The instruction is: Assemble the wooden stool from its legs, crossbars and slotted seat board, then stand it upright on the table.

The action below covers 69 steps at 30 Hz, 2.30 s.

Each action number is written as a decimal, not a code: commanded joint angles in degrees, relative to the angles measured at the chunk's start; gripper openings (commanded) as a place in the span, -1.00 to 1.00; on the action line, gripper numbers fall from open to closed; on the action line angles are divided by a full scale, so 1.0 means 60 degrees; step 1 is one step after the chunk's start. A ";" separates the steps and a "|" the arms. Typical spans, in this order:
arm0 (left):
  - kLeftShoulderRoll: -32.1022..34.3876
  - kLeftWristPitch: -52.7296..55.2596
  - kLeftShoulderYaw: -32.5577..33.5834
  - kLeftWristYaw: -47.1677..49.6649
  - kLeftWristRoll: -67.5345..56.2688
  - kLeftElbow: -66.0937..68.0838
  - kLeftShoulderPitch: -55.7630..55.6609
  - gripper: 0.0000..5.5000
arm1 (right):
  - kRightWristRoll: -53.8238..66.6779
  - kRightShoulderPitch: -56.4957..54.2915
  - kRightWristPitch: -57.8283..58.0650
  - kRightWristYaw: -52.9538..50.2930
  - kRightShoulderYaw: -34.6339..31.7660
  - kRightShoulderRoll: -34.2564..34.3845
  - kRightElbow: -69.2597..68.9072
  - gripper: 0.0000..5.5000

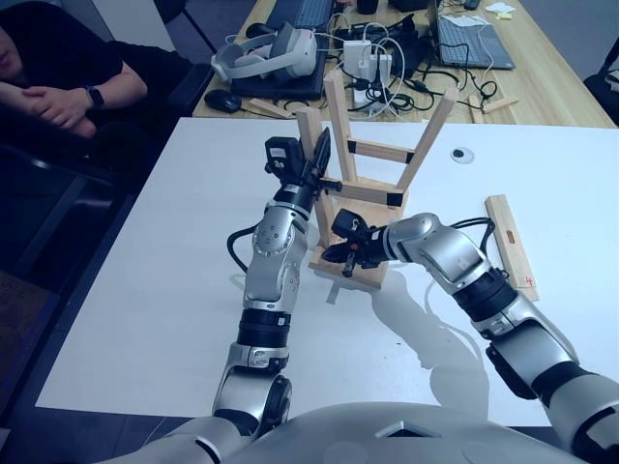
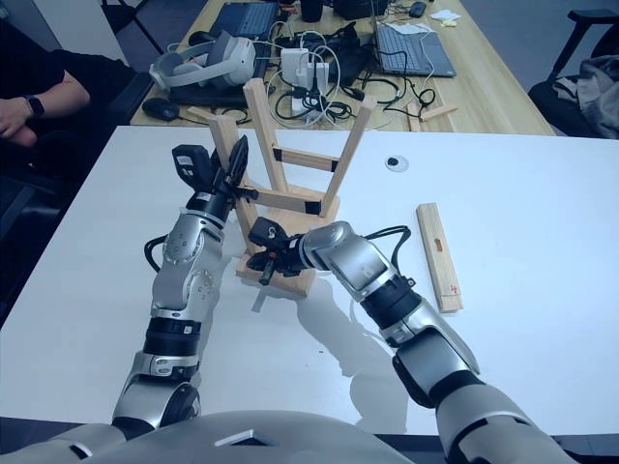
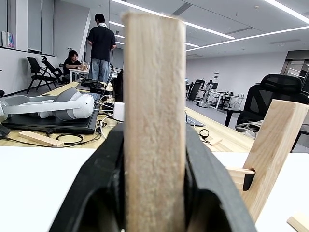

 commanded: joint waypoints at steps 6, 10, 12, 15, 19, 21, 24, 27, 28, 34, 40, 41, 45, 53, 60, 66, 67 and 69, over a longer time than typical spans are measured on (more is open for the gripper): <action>-0.0008 0.0293 -0.0107 -0.0102 0.0040 -0.0046 -0.0025 -0.63 | -0.0735 -0.0638 -0.1069 -0.0522 -0.0469 0.1055 0.2258 -1.00; -0.0057 0.0588 -0.0084 -0.0037 -0.0045 -0.0254 -0.0080 -0.63 | -0.1182 -0.0638 -0.1417 -0.1215 -0.0668 0.1481 0.3311 -1.00; -0.0078 0.0852 -0.0090 -0.0018 -0.0123 -0.0475 -0.0086 -0.63 | -0.1358 -0.0747 -0.1623 -0.1631 -0.0854 0.1632 0.3908 -1.00; -0.0075 0.1342 -0.0116 -0.0013 -0.0205 -0.0887 -0.0054 -0.63 | -0.1529 -0.0993 -0.2039 -0.2083 -0.1148 0.1810 0.4808 -1.00; 0.0023 0.1904 -0.0153 -0.0098 -0.0287 -0.1471 0.0050 -0.63 | -0.1676 -0.1268 -0.2620 -0.2336 -0.1487 0.2006 0.5825 -1.00; 0.0114 0.2124 -0.0182 -0.0156 -0.0323 -0.1689 0.0086 -0.63 | -0.1714 -0.1433 -0.2833 -0.2449 -0.1756 0.2078 0.6319 -1.00; 0.0206 0.2300 -0.0265 -0.0307 -0.0349 -0.1983 0.0226 -0.63 | -0.1824 -0.1588 -0.3111 -0.2549 -0.2023 0.2169 0.6874 -1.00; 0.0260 0.2290 -0.0495 -0.0569 -0.0354 -0.2148 0.0274 -0.63 | -0.1875 -0.1688 -0.3239 -0.2586 -0.2249 0.2248 0.7257 -1.00; 0.0291 0.2248 -0.0582 -0.0618 -0.0304 -0.2176 0.0282 -0.63 | -0.1901 -0.1732 -0.3231 -0.2546 -0.2329 0.2271 0.7353 -1.00; 0.0431 0.1770 -0.0804 -0.0525 0.0221 -0.2045 0.0339 -0.63 | -0.3155 -0.1421 -0.2008 -0.0399 -0.0571 0.0961 0.4041 -1.00; 0.0484 0.1437 -0.0922 -0.0433 0.0571 -0.1872 0.0415 -0.63 | -0.2923 -0.0609 -0.0115 0.2473 0.0492 -0.1417 -0.1394 -1.00; 0.0480 0.1425 -0.0925 -0.0417 0.0590 -0.1826 0.0410 -0.63 | -0.2751 -0.0460 0.0261 0.2654 0.0467 -0.1596 -0.2028 -1.00; 0.0417 0.1392 -0.0885 -0.0357 0.0626 -0.1710 0.0369 -0.63 | -0.1754 0.0103 0.1735 0.3052 0.0048 -0.2143 -0.4124 -1.00; -0.0012 0.1252 -0.0552 -0.0171 0.0230 -0.1696 0.0249 -0.63 | 0.2553 0.2666 0.5300 0.4046 -0.3791 -0.4168 -0.8400 -1.00; -0.0517 0.1269 -0.0463 0.0024 0.0100 -0.1109 -0.0184 -0.63 | 0.4619 0.5534 0.6087 0.3884 -0.6823 -0.5521 -0.8882 -1.00; -0.0699 0.1538 -0.0637 0.0021 -0.0040 -0.1124 -0.0135 -0.63 | 0.5269 0.6225 0.5874 0.3018 -0.6841 -0.5727 -0.9077 -1.00; -0.0686 0.1550 -0.0682 0.0000 -0.0055 -0.1149 -0.0086 -0.63 | 0.5375 0.6170 0.5847 0.2895 -0.6815 -0.5728 -0.9039 -1.00; -0.0746 0.1686 -0.0709 -0.0032 -0.0207 -0.1175 0.0019 -0.63 | 0.5447 0.6088 0.5642 0.2732 -0.6618 -0.5846 -0.8873 -1.00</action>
